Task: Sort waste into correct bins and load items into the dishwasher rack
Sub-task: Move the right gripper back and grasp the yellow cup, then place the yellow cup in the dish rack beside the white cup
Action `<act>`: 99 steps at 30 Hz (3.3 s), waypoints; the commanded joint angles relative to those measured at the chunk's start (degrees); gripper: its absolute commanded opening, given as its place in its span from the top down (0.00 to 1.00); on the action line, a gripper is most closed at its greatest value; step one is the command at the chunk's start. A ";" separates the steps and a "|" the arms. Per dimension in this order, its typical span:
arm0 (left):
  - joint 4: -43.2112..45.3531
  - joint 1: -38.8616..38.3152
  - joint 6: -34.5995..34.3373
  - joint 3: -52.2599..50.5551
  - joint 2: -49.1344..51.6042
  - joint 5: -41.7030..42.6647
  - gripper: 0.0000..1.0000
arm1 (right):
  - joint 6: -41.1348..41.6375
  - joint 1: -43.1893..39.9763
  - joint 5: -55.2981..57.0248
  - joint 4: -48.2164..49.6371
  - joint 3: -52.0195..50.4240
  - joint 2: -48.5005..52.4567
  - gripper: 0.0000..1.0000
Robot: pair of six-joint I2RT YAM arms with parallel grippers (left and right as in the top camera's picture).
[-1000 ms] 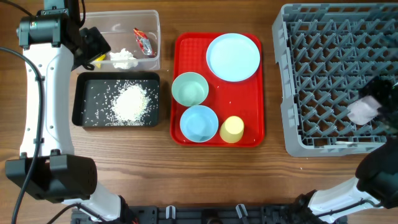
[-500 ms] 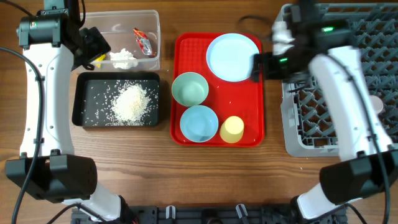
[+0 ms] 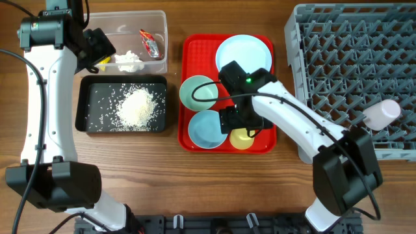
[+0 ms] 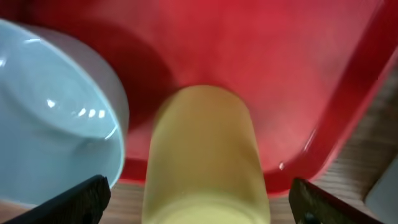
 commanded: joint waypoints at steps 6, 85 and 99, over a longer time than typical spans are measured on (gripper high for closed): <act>0.04 0.22 -0.72 -0.44 -1.16 -0.92 0.00 | 2.25 -0.09 -2.54 10.54 -9.33 0.33 0.05; 0.04 0.22 -0.72 -0.44 -1.16 -0.92 0.00 | -11.21 -77.35 -3.17 -4.57 23.91 -6.45 0.35; 0.04 0.22 -0.72 -0.44 -1.16 -0.92 0.00 | -7.78 -79.19 3.43 5.18 15.82 2.40 0.35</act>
